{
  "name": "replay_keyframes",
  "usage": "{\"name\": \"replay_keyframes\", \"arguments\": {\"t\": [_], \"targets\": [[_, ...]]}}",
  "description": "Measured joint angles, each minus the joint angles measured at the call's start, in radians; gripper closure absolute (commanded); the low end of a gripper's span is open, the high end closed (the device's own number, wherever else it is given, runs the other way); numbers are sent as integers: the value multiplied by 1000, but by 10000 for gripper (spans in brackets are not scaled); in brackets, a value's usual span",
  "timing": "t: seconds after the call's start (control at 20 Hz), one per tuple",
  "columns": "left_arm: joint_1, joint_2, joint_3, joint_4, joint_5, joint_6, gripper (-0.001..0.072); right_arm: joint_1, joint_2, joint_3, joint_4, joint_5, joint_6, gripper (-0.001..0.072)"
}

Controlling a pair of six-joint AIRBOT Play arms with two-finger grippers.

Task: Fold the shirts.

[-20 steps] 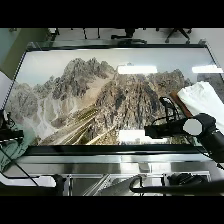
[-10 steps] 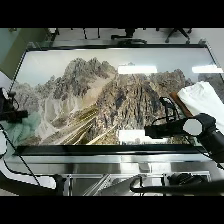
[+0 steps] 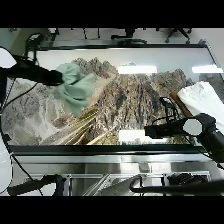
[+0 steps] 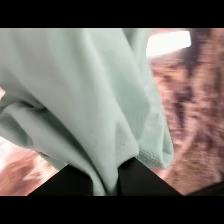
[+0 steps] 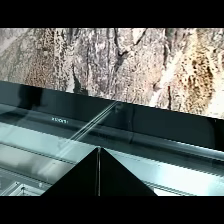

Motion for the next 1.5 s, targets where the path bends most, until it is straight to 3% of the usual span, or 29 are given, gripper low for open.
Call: {"name": "replay_keyframes", "arguments": {"t": [0.15,0.45,0.5,0.55,0.6,0.75,1.0,1.05,1.1,1.15,1.3,1.5], "targets": [[-172,16,-48,-27,58,-30,694,0,0,0,0,0,0,687],[-389,-9,-303,-68,354,-56,692,0,0,0,0,0,0,686],[-406,-24,-328,-81,383,-60,554,0,0,0,0,0,0,686],[-417,-41,-348,-97,404,-63,146,0,0,0,0,0,0,687],[-422,-54,-358,-108,411,-64,7,0,0,0,0,0,0,686],[-396,-81,-322,-145,373,-72,7,0,0,0,0,0,0,686],[-221,-26,-199,-158,156,-74,7,0,-16,0,0,0,0,675],[-180,-2,-211,-157,123,-71,7,0,-24,0,2,0,0,571],[-139,29,-244,-159,97,-61,8,0,-36,0,7,-4,0,335],[-104,58,-294,-161,79,-50,7,0,-49,0,22,-11,-1,184],[-35,141,-520,-179,102,-6,8,2,-108,0,131,-85,-71,199],[-29,177,-797,-285,264,89,7,19,-237,0,376,-256,-248,200]]}}
